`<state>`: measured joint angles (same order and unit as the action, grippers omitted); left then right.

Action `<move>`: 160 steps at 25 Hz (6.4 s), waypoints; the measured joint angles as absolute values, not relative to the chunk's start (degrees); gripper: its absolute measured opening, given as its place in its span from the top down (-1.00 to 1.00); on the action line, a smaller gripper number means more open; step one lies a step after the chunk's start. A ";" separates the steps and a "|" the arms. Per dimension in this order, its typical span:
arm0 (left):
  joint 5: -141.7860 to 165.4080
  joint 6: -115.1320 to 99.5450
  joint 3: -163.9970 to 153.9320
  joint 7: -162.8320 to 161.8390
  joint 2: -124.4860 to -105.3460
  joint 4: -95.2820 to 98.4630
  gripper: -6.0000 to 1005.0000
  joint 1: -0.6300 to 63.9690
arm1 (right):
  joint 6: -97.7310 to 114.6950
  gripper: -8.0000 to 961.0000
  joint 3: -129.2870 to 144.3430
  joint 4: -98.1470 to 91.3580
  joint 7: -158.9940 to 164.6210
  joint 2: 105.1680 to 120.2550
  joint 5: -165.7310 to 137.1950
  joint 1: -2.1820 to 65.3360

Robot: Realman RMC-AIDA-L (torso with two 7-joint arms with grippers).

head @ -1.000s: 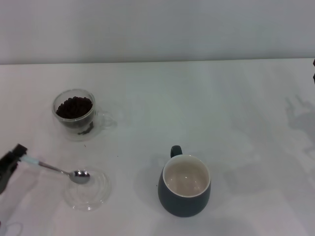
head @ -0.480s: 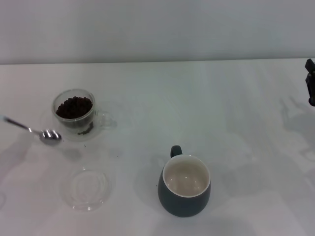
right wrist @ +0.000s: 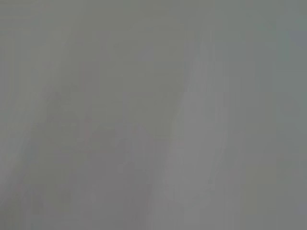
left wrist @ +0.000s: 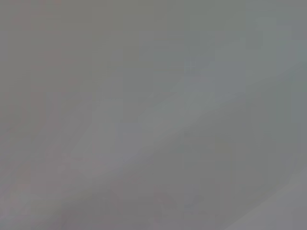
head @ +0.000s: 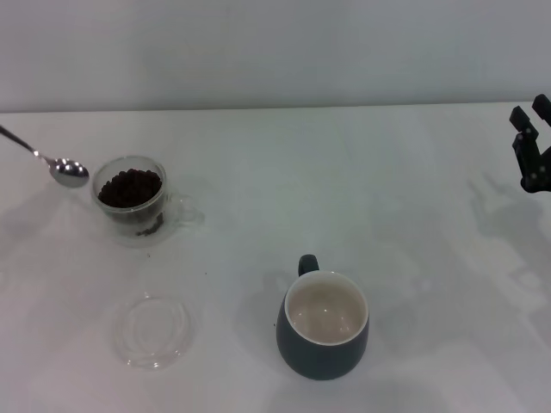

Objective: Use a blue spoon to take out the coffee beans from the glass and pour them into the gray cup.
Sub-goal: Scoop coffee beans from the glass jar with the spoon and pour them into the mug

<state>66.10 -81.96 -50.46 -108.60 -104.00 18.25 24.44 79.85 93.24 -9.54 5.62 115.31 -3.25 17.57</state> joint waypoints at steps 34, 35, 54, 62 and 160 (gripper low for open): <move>91.68 -58.46 -50.45 -114.29 -106.33 24.86 0.74 37.35 | 83.70 0.44 100.08 -9.65 11.39 115.31 -3.23 17.23; 92.28 -57.85 -50.45 -114.02 -106.66 25.06 0.74 37.43 | 83.70 0.44 100.08 -9.66 11.40 115.31 -3.23 17.23; 94.81 -52.50 -49.68 -116.39 -110.04 24.22 0.74 37.84 | 83.14 0.44 100.01 -9.56 11.83 115.31 -3.15 17.24; 94.67 -52.65 -49.65 -123.09 -110.64 22.82 0.74 35.80 | 83.48 0.44 99.86 -9.18 12.05 115.31 -2.84 17.19; 80.37 -71.98 -66.63 -122.41 -117.71 21.18 0.74 39.89 | 79.38 0.44 90.96 -10.93 10.81 115.23 -2.46 19.91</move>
